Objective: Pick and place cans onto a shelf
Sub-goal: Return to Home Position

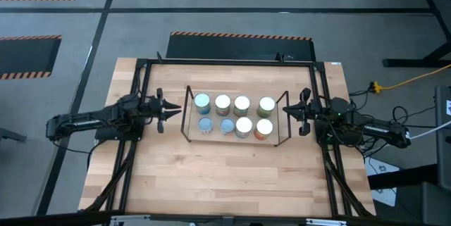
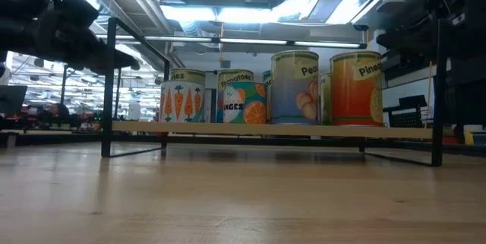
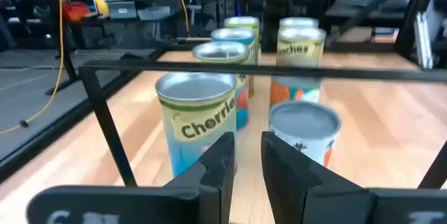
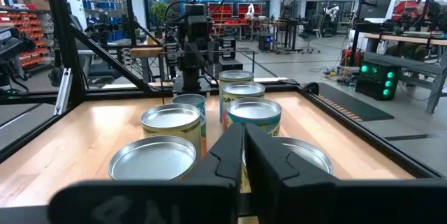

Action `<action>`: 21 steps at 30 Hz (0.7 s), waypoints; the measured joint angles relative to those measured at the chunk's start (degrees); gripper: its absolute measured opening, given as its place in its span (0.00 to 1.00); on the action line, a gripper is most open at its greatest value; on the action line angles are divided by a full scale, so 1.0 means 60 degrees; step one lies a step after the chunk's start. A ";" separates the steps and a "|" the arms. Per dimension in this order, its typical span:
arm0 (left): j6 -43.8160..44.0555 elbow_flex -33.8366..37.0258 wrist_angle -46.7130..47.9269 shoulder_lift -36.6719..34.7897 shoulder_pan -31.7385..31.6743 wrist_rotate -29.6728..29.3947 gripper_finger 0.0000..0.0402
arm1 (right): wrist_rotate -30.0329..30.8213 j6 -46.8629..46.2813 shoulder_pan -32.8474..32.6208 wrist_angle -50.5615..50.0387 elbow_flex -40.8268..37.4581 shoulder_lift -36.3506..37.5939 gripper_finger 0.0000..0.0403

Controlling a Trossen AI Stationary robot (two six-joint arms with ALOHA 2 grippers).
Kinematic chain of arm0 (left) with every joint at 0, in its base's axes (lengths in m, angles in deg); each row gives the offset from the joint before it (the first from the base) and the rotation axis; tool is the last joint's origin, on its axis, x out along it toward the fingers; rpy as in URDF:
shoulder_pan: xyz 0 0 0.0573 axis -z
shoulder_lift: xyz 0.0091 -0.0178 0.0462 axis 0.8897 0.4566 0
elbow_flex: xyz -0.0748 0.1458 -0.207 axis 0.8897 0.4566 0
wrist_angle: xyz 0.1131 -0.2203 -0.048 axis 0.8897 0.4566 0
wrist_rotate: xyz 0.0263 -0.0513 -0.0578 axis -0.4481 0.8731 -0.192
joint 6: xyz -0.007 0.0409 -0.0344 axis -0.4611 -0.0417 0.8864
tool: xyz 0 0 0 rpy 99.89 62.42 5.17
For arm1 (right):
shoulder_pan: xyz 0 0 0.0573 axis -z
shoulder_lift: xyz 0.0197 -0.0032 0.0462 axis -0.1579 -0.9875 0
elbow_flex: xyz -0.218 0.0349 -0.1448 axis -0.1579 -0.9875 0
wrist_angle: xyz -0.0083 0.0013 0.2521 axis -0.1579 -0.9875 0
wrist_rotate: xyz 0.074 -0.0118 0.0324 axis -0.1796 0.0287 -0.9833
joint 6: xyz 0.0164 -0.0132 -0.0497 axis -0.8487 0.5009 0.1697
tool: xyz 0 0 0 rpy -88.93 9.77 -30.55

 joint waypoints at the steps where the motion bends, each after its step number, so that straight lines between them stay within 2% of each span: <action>1: -0.0150 0.0000 0.0003 0.0027 0.0000 -0.0001 0.17 | 0.0000 0.0011 0.0000 0.0002 -0.0004 0.0000 0.06; 5: -0.0649 0.0000 0.0011 0.0035 0.0000 0.0001 0.17 | 0.0000 0.0002 0.0000 0.0005 -0.0007 0.0000 0.06; 21: -0.0516 0.0000 0.0026 0.0033 0.0004 0.0042 0.17 | 0.0000 0.0015 0.0000 0.0002 -0.0009 0.0000 0.06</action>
